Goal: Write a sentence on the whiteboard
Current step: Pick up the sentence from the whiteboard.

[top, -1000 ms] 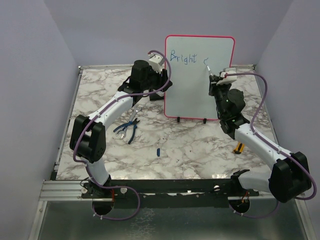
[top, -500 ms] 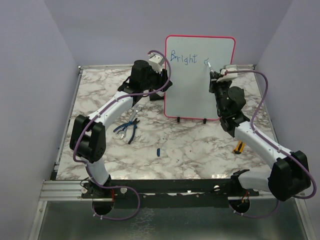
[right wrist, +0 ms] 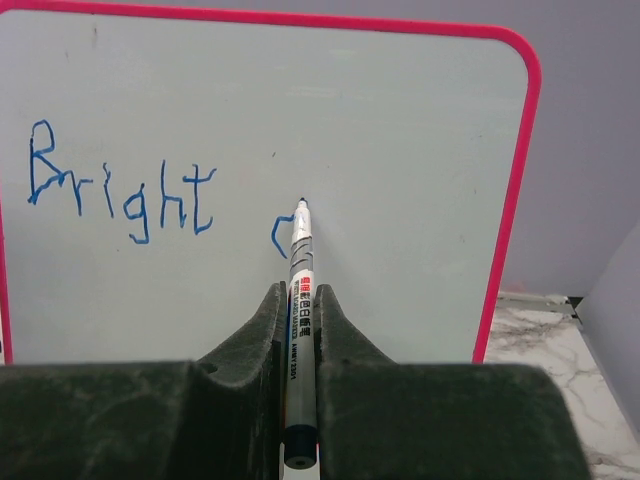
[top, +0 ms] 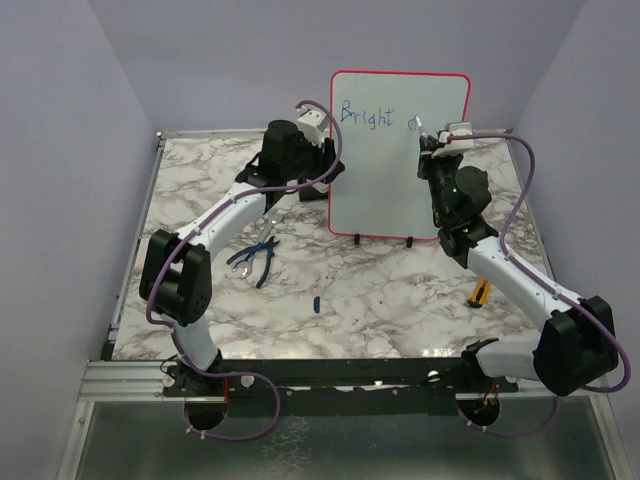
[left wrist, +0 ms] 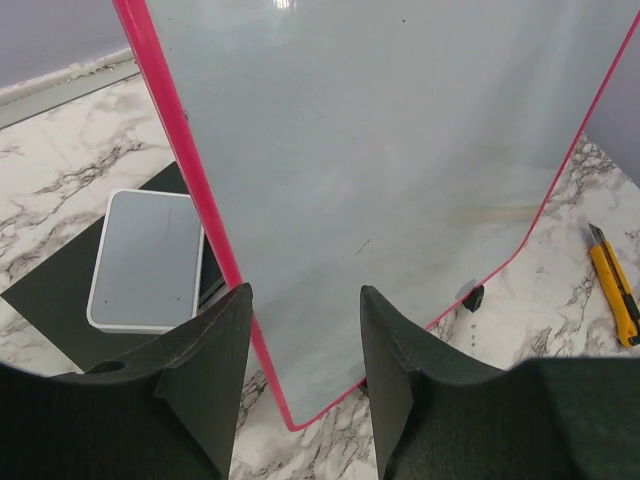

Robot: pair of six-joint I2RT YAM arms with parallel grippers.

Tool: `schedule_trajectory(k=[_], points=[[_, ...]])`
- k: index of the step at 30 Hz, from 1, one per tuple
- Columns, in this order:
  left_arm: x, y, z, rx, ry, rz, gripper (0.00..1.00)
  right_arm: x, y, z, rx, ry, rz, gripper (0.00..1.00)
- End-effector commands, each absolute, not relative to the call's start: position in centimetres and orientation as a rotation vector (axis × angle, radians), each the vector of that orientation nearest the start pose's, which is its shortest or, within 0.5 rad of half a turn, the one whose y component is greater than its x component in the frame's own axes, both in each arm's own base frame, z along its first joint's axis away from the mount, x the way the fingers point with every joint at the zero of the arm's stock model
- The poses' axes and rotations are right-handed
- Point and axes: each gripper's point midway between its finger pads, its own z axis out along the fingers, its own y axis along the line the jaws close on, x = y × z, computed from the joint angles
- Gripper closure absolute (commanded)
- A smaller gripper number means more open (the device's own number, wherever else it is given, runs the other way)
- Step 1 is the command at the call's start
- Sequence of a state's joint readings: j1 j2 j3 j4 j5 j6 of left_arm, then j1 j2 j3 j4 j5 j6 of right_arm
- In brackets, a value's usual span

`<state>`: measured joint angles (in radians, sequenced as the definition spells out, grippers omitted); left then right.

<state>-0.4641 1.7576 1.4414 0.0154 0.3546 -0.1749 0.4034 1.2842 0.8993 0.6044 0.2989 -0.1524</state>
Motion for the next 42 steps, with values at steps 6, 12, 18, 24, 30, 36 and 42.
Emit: schedule_trajectory(k=[6, 12, 18, 24, 30, 36, 42], points=[[44.2, -30.1, 26.4, 0.538, 1.809, -0.787, 0.51, 43.3, 11.5, 36.5, -0.118, 1.306, -0.027, 0.99], [44.1, -30.2, 26.4, 0.539, 1.808, -0.787, 0.51, 43.5, 11.4, 36.9, -0.116, 1.298, -0.031, 0.99], [44.1, -30.1, 26.4, 0.539, 1.807, -0.787, 0.51, 43.6, 11.3, 37.3, -0.115, 1.29, -0.038, 0.99], [44.1, -30.1, 26.5, 0.54, 1.806, -0.788, 0.51, 43.7, 11.1, 37.8, -0.113, 1.282, -0.042, 0.99], [44.1, -30.1, 26.5, 0.539, 1.806, -0.787, 0.51, 43.7, 11.2, 37.3, -0.116, 1.294, -0.034, 0.99], [44.1, -30.1, 26.5, 0.539, 1.806, -0.788, 0.52, 43.7, 11.4, 35.9, -0.122, 1.322, -0.021, 0.99], [44.1, -30.1, 26.5, 0.539, 1.805, -0.787, 0.51, 43.7, 11.5, 34.9, -0.121, 1.343, -0.013, 0.99]])
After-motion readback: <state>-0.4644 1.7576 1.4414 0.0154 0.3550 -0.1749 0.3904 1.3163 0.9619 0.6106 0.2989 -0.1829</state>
